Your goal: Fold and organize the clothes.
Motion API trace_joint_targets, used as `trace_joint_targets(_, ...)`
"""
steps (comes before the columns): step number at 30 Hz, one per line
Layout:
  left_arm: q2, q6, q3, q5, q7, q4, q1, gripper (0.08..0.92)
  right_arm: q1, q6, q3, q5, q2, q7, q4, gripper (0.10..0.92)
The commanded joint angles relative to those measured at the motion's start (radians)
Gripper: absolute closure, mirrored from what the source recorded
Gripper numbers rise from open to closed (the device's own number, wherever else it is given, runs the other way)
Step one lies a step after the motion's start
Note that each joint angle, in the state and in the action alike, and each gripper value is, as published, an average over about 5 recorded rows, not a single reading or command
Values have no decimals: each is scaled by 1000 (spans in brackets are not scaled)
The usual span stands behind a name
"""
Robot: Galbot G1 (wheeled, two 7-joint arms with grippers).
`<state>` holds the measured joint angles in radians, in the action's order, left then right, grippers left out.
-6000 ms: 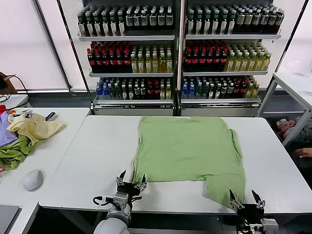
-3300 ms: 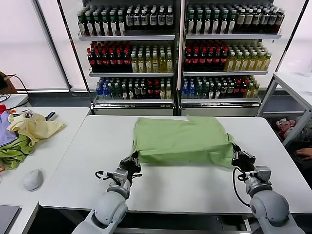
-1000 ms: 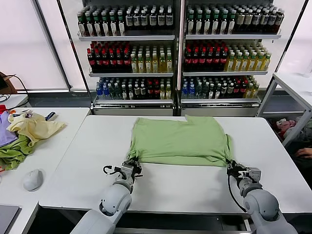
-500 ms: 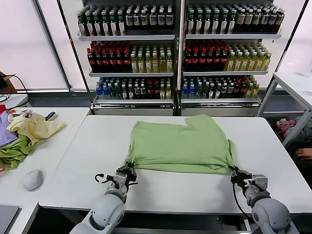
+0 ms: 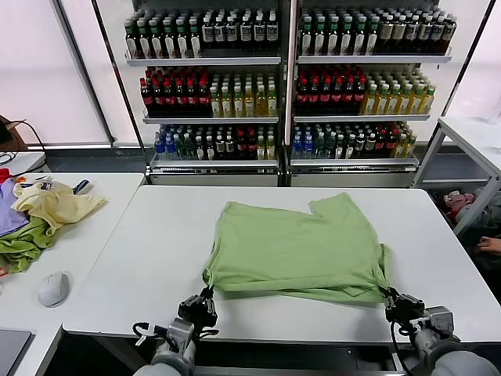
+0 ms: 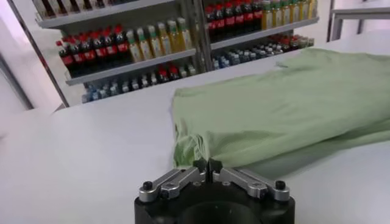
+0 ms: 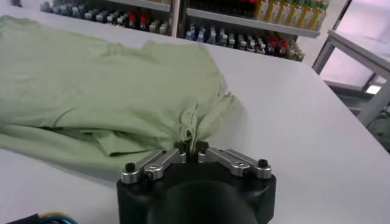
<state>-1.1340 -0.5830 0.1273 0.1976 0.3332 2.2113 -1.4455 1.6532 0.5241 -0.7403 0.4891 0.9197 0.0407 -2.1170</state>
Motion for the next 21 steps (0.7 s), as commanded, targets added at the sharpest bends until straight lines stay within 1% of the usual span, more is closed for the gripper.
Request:
trace_joint_targets(1, 17, 1, 14, -26, -2, 166, -141, 900, 79, 0, -63, -20, -31, -24, -27, 859)
trace_joint_targets(5, 21, 1, 1, -13, -6, 123, -67, 900, 47, -9, -55, -43, -34, -26, 9, 859)
trace_joint_targets(11, 15, 0, -51, -5, -9, -22, 109, 900, 29, -22, -45, -57, -38, -25, 30, 859)
trace_joint_targets(15, 13, -1, -84, 3, -9, -90, 205, 900, 22, -26, -37, -62, -36, -24, 33, 859)
trace_joint_targets(21, 15, -1, -124, 11, -12, -186, 292, 900, 18, -26, -26, -77, -27, -23, 29, 859)
